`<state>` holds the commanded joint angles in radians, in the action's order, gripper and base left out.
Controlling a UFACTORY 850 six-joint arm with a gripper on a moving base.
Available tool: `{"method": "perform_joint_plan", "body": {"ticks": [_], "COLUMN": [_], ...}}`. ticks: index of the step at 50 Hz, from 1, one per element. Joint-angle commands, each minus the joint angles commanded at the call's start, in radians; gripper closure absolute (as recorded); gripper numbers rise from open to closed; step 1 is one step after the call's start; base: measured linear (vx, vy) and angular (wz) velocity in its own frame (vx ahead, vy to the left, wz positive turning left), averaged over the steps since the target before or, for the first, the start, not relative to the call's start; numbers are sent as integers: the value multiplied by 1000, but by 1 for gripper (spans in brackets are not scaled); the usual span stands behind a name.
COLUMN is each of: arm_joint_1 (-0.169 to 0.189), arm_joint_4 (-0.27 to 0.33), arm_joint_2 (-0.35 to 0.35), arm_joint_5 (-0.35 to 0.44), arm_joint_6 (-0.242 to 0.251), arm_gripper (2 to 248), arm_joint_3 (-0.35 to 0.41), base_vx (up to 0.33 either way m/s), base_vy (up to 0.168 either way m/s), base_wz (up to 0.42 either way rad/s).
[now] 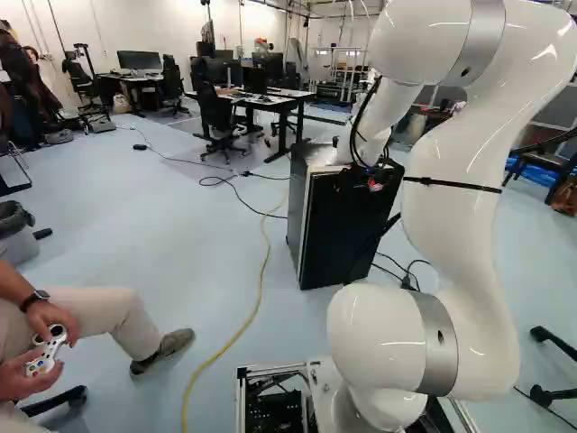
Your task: Grab a drink from the fridge
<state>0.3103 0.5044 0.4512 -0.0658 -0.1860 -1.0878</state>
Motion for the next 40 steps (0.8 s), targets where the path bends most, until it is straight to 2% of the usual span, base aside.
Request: {"method": "perform_joint_plan", "body": {"ticks": [40], "arm_joint_1": [-23], "arm_joint_4": [0], "arm_joint_2": [27], "arm_joint_5": [0], "arm_joint_6": [0], "arm_gripper": [3], "arm_joint_3": [-37], "base_vx": [0], "base_vy": [0], "base_wz": [0]}}
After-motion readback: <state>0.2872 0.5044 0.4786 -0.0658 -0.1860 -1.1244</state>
